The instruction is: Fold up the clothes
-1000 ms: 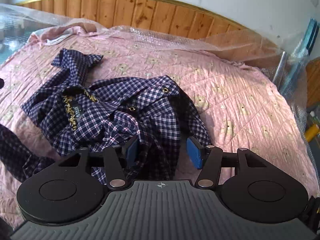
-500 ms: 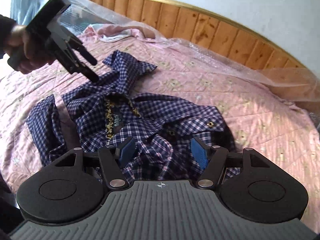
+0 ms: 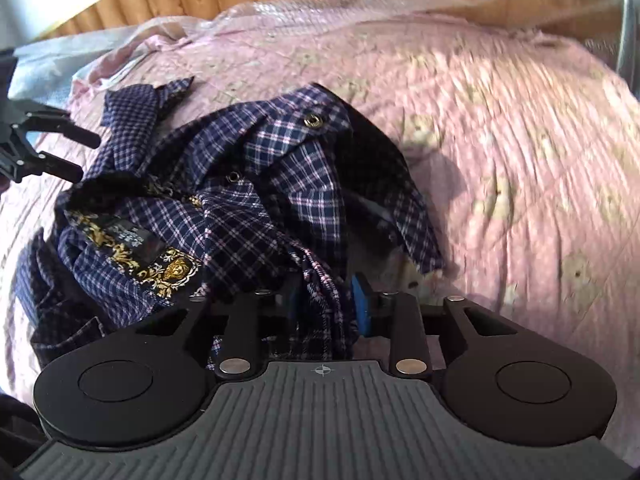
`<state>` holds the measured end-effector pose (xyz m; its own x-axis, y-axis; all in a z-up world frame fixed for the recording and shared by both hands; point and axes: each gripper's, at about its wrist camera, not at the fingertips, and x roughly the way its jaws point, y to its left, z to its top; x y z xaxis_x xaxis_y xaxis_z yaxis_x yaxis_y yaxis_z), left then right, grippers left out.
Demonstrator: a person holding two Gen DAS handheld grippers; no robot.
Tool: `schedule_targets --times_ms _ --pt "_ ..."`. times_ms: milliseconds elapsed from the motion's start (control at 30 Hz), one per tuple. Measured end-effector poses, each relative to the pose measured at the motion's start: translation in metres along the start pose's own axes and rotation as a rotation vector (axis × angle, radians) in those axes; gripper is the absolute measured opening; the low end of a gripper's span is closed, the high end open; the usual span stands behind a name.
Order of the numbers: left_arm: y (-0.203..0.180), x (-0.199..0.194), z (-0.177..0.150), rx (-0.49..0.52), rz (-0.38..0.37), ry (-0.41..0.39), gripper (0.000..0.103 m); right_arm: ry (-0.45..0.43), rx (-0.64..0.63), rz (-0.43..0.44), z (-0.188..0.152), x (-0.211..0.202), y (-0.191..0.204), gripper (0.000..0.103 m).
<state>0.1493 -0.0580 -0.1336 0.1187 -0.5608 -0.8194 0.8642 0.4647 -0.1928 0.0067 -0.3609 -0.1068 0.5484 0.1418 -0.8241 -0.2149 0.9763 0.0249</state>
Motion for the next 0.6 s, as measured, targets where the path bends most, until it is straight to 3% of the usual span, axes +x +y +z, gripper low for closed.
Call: schedule_targets --times_ms 67,167,233,267,300,333,400,433,467,500,600 --pt "-0.007 0.008 0.000 0.050 -0.040 0.023 0.079 -0.004 -0.120 -0.019 0.005 -0.007 0.006 0.048" --pt "-0.012 0.015 -0.002 0.074 -0.082 0.036 0.079 0.003 -0.265 -0.029 0.004 -0.014 0.008 0.050" --pt "-0.010 0.020 -0.004 0.076 -0.091 0.049 0.070 0.008 -0.329 -0.021 0.004 -0.017 0.009 0.050" --pt "-0.008 0.025 -0.005 0.072 -0.095 0.063 0.046 0.010 -0.353 -0.007 0.003 -0.018 0.010 0.050" --pt "-0.005 0.029 -0.004 0.061 -0.097 0.076 0.016 0.012 -0.375 0.009 0.003 -0.016 0.012 0.050" --pt "-0.001 0.029 -0.003 0.039 -0.115 0.073 0.007 0.014 -0.396 0.027 0.002 -0.013 0.014 0.050" --pt "0.006 0.022 0.000 -0.016 -0.179 0.037 0.006 0.019 -0.433 0.040 0.002 -0.004 0.020 0.050" --pt "0.010 0.015 0.002 -0.042 -0.206 0.013 0.006 0.031 -0.438 0.043 0.003 0.001 0.020 0.047" --pt "0.013 0.006 0.004 -0.067 -0.228 -0.016 0.006 0.056 -0.427 0.047 0.005 0.006 0.018 0.024" --pt "0.016 -0.004 0.006 -0.088 -0.243 -0.049 0.006 0.085 -0.410 0.049 0.007 0.011 0.016 0.008" --pt "0.019 -0.046 0.011 -0.127 -0.231 -0.179 0.005 0.020 -0.311 0.056 0.020 -0.010 0.004 0.005"
